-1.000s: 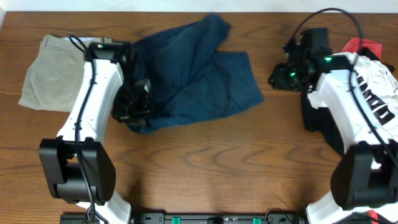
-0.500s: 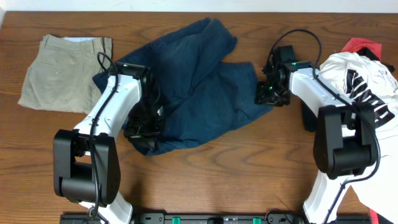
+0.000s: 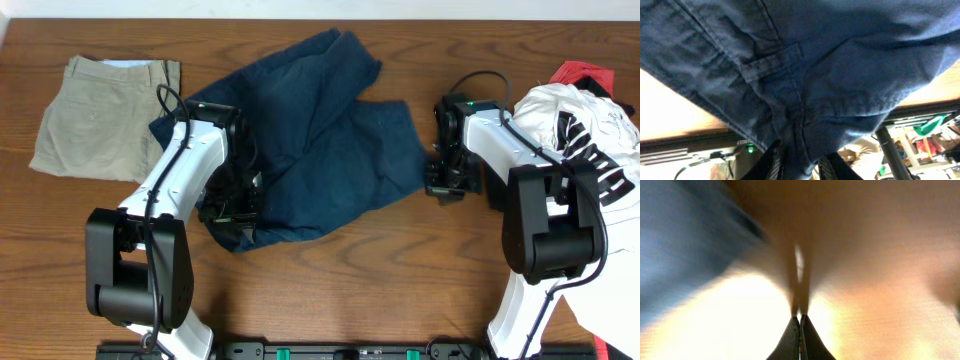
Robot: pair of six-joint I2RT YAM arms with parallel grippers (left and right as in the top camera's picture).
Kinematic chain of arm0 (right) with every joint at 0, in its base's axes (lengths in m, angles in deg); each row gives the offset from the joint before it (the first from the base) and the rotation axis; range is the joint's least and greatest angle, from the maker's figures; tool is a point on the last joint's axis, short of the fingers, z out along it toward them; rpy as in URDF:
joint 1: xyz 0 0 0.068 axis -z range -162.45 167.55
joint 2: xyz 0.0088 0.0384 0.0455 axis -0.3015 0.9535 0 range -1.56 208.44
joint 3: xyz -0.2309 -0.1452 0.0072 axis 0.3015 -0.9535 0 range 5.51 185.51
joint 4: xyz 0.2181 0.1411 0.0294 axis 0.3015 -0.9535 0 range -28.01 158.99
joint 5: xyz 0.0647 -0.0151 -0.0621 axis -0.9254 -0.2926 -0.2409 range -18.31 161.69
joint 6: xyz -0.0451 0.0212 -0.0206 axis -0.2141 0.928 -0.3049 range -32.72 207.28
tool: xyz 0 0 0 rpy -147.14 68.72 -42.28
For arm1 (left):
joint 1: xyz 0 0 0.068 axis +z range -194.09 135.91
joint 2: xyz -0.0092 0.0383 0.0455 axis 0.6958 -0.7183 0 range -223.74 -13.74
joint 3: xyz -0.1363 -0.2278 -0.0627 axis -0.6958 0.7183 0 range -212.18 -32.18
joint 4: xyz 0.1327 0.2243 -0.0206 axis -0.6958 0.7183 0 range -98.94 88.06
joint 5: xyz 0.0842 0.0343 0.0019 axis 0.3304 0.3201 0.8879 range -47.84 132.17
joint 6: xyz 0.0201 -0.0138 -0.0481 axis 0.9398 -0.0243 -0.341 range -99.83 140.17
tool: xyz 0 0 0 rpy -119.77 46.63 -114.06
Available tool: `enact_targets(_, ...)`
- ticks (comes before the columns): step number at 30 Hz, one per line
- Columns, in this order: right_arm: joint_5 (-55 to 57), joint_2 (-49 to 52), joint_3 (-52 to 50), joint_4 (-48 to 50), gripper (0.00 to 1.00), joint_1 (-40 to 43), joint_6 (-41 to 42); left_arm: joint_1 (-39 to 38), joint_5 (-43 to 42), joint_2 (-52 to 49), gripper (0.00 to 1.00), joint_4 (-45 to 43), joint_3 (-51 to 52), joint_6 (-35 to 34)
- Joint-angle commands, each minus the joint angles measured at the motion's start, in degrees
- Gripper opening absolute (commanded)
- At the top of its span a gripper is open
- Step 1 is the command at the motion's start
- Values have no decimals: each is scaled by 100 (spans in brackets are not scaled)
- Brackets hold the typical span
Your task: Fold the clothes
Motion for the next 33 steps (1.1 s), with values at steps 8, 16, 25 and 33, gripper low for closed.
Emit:
enact_targets(8,52,-273,2,144,15,129,164,-13,-17,7,25,39,15,28)
enact_targets(16,-988,-675,2,1021,94,155,-203,-13,-46,7,40,122,15,22)
enact_targets(25,-721,-372,-140,1469,78,160,-17,-13,-72,7,60,120,15,9)
enact_targets(33,-575,-140,-234,2184,69,157,214,-13,-72,9,60,105,15,9)
